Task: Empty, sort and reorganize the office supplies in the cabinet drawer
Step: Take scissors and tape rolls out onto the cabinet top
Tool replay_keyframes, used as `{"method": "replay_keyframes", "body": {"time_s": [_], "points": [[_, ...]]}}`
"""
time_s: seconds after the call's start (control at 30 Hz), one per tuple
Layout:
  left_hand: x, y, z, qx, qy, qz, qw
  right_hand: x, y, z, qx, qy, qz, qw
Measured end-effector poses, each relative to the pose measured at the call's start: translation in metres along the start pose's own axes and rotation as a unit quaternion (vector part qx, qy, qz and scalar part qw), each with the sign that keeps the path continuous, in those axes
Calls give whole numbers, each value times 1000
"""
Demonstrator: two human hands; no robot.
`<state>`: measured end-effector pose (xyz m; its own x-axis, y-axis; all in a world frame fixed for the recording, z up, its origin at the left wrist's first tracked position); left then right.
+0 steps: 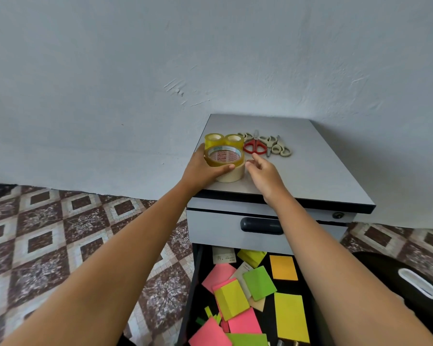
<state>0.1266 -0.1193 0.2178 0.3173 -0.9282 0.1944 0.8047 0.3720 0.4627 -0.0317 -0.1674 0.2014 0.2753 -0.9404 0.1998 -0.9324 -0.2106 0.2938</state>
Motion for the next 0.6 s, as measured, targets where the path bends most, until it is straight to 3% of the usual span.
{"method": "replay_keyframes", "body": {"time_s": [0.6], "points": [[1,0,-15,42,-34,19,998,-5,-11,-11,-67,61,-25,996]]}}
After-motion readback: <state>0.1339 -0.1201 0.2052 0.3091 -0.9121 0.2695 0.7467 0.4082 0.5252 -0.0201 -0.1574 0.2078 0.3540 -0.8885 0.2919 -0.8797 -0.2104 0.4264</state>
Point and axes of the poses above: each hand's wrist, its own x-axis towards the middle knuckle, its own y-axis out of the back of the hand, z = x × y, the point moved 6 cm from there along x, towards the middle knuckle, and after that the axes turned 4 degrees about y, right-handed, at the moved point
